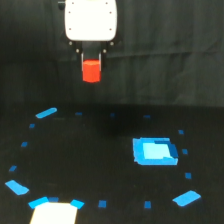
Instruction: Pick up the red object from the table
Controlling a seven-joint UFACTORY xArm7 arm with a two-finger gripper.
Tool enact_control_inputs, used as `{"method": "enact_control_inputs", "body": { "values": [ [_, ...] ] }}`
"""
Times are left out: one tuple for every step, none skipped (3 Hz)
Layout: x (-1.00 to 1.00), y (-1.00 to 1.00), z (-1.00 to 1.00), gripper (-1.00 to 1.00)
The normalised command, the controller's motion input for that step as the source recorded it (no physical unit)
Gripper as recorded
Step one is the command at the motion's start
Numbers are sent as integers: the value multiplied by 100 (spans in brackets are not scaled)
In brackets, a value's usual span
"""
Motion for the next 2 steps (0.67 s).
{"method": "enact_control_inputs", "body": {
  "values": [
    [-38,-16,80,-100],
    [-4,-14,73,-100]
  ]
}}
